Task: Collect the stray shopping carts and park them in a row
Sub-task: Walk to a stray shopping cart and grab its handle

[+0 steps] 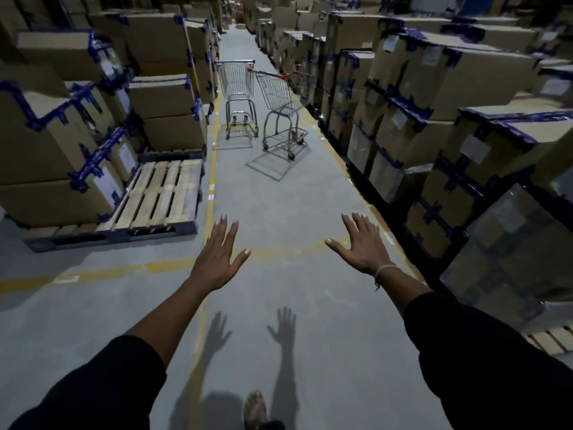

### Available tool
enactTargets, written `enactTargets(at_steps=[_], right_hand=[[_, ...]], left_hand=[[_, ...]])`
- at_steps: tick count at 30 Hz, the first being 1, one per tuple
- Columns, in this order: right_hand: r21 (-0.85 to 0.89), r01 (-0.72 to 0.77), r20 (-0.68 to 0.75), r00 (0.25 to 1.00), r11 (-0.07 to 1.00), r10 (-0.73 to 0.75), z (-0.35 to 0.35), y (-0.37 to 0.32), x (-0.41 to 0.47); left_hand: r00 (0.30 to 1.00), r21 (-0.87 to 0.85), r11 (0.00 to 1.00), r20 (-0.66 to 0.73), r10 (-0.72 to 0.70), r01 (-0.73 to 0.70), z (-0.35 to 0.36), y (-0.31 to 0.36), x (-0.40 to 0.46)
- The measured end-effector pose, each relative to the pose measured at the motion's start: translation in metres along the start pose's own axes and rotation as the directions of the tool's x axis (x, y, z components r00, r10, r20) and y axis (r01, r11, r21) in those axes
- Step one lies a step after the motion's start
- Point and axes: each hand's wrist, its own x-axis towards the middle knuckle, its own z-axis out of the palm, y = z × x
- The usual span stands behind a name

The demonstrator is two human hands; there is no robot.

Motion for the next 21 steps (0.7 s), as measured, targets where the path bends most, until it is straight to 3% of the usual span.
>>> enactTargets(at_steps=[10, 21], right_hand=[[-0.001, -0.048, -0.020, 0.999, 0.999, 0.048, 0.037, -0.040, 0.229], [-0.036, -0.042, -0.009, 0.999, 0.998, 0.042, 0.081, -0.013, 0.481]], left_hand=[[0.997, 0.010, 0.999, 0.061, 0.048, -0.048, -0.035, -0.105, 0.223], [0.994, 0.032, 0.999, 0.105, 0.034, -0.037, 0.003, -0.192, 0.454]])
